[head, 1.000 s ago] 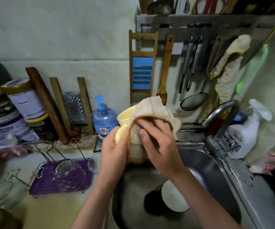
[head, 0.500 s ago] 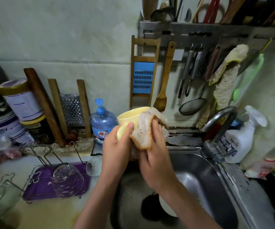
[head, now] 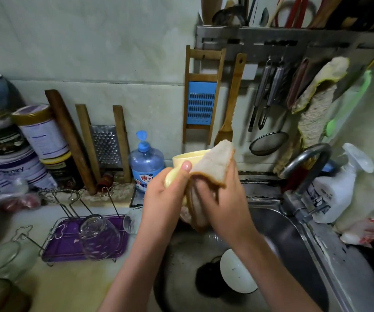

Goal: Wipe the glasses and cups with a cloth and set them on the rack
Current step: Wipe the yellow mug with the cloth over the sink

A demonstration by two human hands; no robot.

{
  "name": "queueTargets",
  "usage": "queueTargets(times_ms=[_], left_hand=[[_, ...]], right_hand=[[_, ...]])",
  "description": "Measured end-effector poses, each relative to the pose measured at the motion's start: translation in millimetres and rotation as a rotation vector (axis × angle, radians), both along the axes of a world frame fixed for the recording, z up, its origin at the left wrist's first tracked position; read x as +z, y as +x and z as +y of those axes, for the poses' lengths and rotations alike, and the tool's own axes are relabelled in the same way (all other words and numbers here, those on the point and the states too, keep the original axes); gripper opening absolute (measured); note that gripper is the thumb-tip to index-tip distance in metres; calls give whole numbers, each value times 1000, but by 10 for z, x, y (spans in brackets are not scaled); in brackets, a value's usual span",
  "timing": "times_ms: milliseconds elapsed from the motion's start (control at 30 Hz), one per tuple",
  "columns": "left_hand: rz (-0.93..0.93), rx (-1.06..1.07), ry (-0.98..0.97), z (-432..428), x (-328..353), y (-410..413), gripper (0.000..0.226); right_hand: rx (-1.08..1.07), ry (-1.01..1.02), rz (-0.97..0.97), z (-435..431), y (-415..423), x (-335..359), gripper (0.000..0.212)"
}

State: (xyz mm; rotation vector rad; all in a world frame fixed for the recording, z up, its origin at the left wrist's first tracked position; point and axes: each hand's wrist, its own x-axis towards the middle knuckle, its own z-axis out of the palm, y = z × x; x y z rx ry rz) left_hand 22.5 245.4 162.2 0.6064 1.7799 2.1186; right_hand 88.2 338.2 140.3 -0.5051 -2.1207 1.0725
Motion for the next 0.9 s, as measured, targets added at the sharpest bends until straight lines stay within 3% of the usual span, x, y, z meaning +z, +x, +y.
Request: queueTargets(times_ms=[67, 167, 267, 433, 533, 733, 900], left_hand=[[-2, 4, -13, 4, -17, 12, 43], [59, 15, -24, -3, -15, 82, 48], [197, 13, -27, -8, -31, 86, 46], [379, -1, -91, -32, -47, 189, 48], [320, -2, -52, -27, -4, 185, 42], [118, -32, 16, 0, 91, 125, 67], [182, 35, 16, 48, 36, 193, 66]], right_hand=[[-21, 139, -10, -75, 17, -129, 95], [-10, 97, 46, -58, 12, -124, 92], [76, 36, 144, 49, -17, -57, 68], [42, -411, 119, 205, 0, 330, 50], [25, -289, 123, 169, 60, 363, 54], [-81, -31, 120, -74, 142, -11, 101], [-158, 56, 72, -192, 188, -132, 94]])
